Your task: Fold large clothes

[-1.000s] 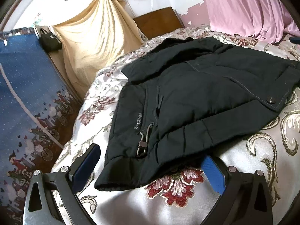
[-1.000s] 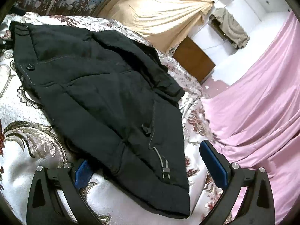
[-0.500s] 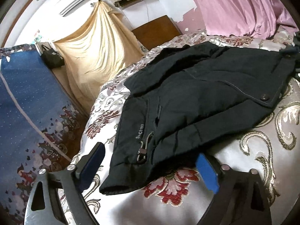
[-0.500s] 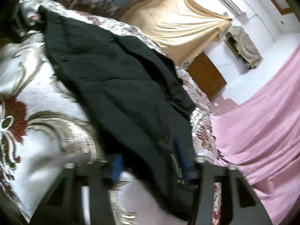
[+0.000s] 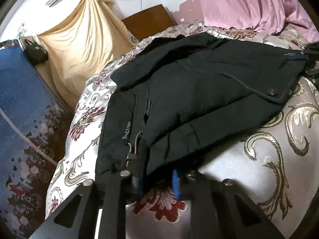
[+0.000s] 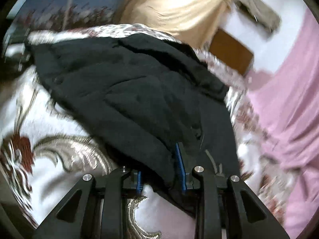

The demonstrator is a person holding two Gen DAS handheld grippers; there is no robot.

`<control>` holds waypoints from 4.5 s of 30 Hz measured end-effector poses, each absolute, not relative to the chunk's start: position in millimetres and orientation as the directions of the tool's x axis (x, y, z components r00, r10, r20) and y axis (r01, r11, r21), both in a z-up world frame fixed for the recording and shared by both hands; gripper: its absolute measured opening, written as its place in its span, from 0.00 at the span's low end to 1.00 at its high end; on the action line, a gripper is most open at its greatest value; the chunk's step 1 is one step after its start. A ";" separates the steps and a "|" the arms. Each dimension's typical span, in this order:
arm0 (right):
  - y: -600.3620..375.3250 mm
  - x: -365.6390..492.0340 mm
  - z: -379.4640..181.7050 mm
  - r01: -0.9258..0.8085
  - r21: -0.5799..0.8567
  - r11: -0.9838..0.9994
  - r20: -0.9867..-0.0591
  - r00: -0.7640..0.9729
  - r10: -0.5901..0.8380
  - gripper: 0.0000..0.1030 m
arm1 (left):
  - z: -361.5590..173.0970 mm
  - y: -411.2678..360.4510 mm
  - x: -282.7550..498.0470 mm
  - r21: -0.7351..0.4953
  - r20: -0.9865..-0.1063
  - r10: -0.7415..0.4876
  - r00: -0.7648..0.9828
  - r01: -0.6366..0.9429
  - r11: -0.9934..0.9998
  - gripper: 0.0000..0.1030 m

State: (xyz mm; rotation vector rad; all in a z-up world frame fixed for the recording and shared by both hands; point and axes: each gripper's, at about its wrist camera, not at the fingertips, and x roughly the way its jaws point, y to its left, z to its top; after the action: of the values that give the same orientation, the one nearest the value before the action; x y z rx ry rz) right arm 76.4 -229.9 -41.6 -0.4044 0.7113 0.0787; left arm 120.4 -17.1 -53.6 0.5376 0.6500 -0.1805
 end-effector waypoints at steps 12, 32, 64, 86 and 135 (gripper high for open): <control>-242.2 49.6 -35.8 -0.135 -0.204 0.970 -0.639 0.769 -0.027 0.08 | -35.1 -16.2 91.8 0.397 -0.573 0.021 0.820 0.255 0.881 0.09; -250.6 4.7 22.7 -0.059 -0.152 0.987 -0.521 0.853 -0.029 0.07 | 19.6 -11.2 49.1 0.325 -0.485 -0.041 0.873 0.224 0.919 0.08; -243.1 219.3 94.6 0.144 -0.243 0.959 -0.265 0.942 -0.208 0.07 | 88.3 -22.7 283.5 0.207 -0.323 -0.056 0.945 0.128 0.970 0.07; -250.2 445.8 112.5 0.051 -0.344 0.937 -0.338 0.925 -0.174 0.07 | 83.0 -44.7 491.0 0.235 -0.392 -0.036 0.919 0.138 0.962 0.07; -293.6 448.7 -13.1 -0.096 -0.104 0.990 -0.495 0.868 0.033 0.87 | -23.5 -75.7 491.1 0.011 -0.518 -0.279 0.809 0.332 0.943 0.94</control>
State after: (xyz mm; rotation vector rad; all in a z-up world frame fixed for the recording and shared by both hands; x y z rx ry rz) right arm 448.7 -293.6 -13.1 -0.1269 0.5149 0.0678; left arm 491.1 -75.7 -23.5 0.1026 0.5370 -0.3276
